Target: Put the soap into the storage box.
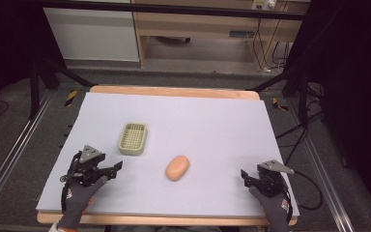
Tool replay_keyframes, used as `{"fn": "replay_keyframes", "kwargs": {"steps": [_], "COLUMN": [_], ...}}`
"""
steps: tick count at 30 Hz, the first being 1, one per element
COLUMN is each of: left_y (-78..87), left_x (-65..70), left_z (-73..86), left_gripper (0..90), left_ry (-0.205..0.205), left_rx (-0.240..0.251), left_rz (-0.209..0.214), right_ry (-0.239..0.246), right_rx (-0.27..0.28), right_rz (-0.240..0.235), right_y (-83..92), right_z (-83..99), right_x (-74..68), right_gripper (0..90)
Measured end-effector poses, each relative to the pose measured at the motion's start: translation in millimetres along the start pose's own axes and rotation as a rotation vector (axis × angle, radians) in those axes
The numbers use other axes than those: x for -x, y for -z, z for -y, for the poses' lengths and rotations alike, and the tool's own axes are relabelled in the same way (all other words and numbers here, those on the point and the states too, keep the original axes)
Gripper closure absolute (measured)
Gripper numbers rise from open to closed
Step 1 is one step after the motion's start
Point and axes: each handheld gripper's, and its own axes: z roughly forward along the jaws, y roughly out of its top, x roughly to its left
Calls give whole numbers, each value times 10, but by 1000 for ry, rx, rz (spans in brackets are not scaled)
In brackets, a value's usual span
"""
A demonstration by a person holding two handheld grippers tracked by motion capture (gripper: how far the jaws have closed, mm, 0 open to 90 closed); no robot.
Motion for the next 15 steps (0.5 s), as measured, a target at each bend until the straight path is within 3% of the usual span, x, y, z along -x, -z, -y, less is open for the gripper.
{"fn": "replay_keyframes", "kwargs": {"steps": [15], "left_y": [-46], "left_x": [197], "left_z": [-37], "left_gripper": [245], "left_ry": [-43], "left_rx": [-9], "left_rz": [39], "right_ry": [5], "right_rx": [15], "right_rz": [9], "right_y": [15], "right_z": [4], "right_x": [9], "right_gripper": [309]}}
